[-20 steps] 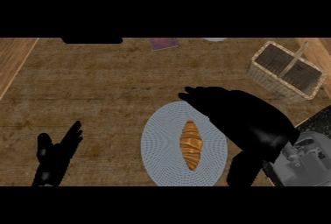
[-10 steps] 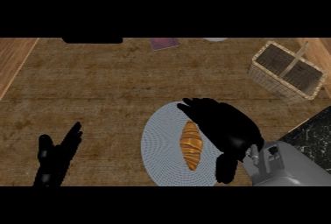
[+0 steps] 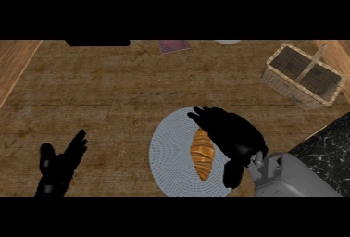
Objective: Pick the croissant from the placemat and place it in the basket
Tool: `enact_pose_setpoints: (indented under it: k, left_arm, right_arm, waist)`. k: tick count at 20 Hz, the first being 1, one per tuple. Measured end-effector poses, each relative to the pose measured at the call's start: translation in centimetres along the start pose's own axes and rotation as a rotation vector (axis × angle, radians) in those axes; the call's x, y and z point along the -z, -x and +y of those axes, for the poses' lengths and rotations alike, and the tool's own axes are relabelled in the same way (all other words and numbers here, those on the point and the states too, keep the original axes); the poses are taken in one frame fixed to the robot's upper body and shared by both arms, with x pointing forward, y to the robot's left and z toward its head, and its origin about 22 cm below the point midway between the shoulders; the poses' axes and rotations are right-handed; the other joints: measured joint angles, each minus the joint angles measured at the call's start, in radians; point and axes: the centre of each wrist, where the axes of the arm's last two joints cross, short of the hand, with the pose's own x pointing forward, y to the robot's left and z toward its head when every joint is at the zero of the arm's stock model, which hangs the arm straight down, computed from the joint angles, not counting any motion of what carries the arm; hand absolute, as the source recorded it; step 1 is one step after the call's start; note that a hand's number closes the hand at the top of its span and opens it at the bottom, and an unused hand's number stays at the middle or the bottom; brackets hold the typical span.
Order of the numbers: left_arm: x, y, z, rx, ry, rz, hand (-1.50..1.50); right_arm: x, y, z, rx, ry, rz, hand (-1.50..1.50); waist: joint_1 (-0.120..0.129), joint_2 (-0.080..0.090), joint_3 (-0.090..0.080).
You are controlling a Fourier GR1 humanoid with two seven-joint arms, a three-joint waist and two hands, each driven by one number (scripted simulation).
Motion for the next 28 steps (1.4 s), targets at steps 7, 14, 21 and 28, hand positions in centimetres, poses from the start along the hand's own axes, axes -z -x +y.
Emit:
enact_pose_setpoints:
  k: [7,14,21,28]
  left_arm:
    - [0.0,-0.3,-0.2,-0.003,0.002,0.009,0.0]
    - [0.2,-0.5,0.0,0.003,0.003,0.017,0.0]
    - [0.4,-0.5,0.6,0.003,0.002,0.024,0.0]
    - [0.0,-0.4,0.3,-0.001,0.003,0.012,0.0]
  right_arm:
    - [1.4,1.3,2.2,-0.002,0.006,0.003,-1.5]
    - [3.2,0.4,3.7,0.002,0.008,-0.002,-1.5]
    - [4.8,-0.6,5.5,-0.049,-0.041,0.029,-1.5]
    - [5.1,0.4,6.9,-0.059,-0.073,0.061,-1.5]
  waist:
    - [0.0,0.001,-0.001]
    - [0.001,0.001,-0.001]
    - [0.001,0.001,-0.001]
    - [-0.001,0.001,-0.002]
